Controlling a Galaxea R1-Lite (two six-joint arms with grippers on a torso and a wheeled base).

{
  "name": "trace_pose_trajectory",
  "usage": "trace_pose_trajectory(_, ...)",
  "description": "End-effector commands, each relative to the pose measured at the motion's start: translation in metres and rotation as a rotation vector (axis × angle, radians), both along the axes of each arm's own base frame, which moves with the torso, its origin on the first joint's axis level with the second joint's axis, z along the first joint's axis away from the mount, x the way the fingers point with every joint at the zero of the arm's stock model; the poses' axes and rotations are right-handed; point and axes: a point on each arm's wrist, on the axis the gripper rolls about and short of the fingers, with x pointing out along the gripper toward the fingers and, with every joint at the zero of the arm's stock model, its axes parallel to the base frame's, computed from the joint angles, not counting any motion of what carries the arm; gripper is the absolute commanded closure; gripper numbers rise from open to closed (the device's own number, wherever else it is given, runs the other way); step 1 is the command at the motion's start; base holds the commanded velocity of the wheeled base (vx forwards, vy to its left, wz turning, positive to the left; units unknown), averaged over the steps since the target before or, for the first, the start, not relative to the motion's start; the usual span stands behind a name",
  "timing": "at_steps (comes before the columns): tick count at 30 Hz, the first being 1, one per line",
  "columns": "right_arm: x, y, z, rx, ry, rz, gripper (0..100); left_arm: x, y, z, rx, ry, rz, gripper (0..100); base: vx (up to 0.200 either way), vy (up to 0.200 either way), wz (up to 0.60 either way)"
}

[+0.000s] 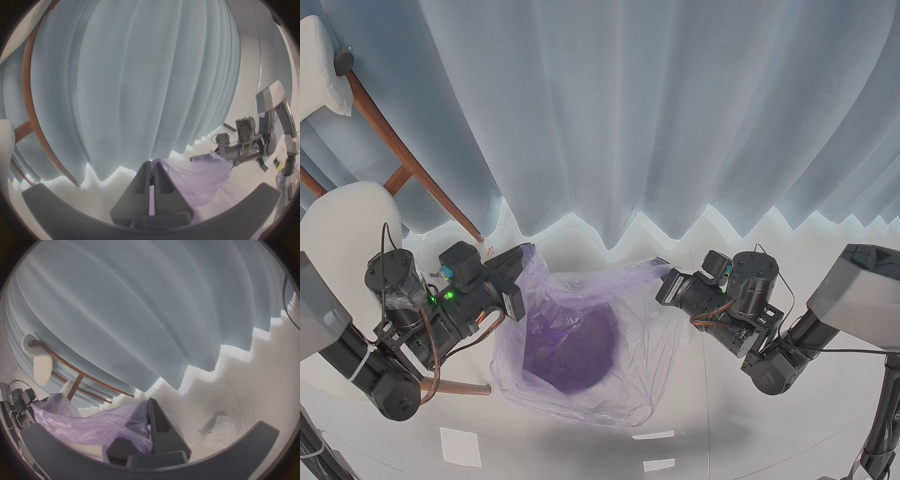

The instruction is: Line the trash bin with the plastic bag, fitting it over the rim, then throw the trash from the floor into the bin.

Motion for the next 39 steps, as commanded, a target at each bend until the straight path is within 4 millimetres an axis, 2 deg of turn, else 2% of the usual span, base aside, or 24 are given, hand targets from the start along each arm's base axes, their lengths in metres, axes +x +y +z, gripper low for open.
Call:
trace_pose_trajectory(1, 0.015, 0.01, 0.013, 0.019, -0.023, 0.037, 100, 0.024, -0.008, 0.007, -0.093, -0.014, -0.001, 100, 0.0, 0.0, 0.0)
trace_pose_trajectory(6, 0.023, 0.016, 0.025, 0.02, -0.001, 0.047, 100, 0.041, -0.018, 0.018, -0.243, -0.003, -0.019, 100, 0.0, 0.0, 0.0)
trace_pose_trajectory(11, 0.025, 0.018, 0.026, 0.013, 0.01, 0.049, 100, 0.043, -0.022, 0.024, -0.311, 0.004, -0.054, 100, 0.0, 0.0, 0.0)
trace_pose_trajectory(14, 0.024, 0.017, 0.031, 0.021, 0.0, 0.049, 100, 0.038, -0.035, 0.029, -0.43, 0.032, -0.083, 100, 0.0, 0.0, 0.0)
trace_pose_trajectory(18, 0.022, 0.013, 0.037, 0.032, -0.006, 0.042, 100, 0.038, -0.037, 0.025, -0.423, 0.048, -0.047, 100, 0.0, 0.0, 0.0)
trace_pose_trajectory(22, 0.025, 0.008, 0.04, 0.039, -0.014, 0.029, 100, 0.047, -0.036, 0.02, -0.302, 0.111, 0.065, 100, 0.0, 0.0, 0.0)
trace_pose_trajectory(27, 0.029, 0.001, 0.051, 0.117, 0.003, 0.008, 100, 0.055, -0.034, 0.028, -0.23, 0.211, 0.197, 100, 0.0, 0.0, 0.0)
trace_pose_trajectory(33, 0.036, 0.0, 0.042, 0.12, 0.05, -0.01, 100, 0.064, -0.019, 0.024, -0.166, 0.297, 0.288, 100, 0.0, 0.0, 0.0)
trace_pose_trajectory(34, 0.039, 0.001, 0.032, 0.124, 0.075, -0.014, 100, 0.068, -0.012, 0.019, -0.131, 0.318, 0.336, 100, 0.0, 0.0, 0.0)
trace_pose_trajectory(35, 0.039, 0.001, 0.032, 0.124, 0.075, -0.014, 100, 0.068, -0.012, 0.019, -0.131, 0.318, 0.336, 100, 0.0, 0.0, 0.0)
trace_pose_trajectory(36, 0.042, 0.004, 0.02, 0.123, 0.105, -0.015, 100, 0.073, -0.002, 0.016, -0.105, 0.314, 0.368, 100, 0.0, 0.0, 0.0)
trace_pose_trajectory(39, 0.046, 0.008, 0.008, 0.12, 0.111, -0.011, 100, 0.077, 0.001, 0.014, -0.088, 0.307, 0.383, 100, 0.0, 0.0, 0.0)
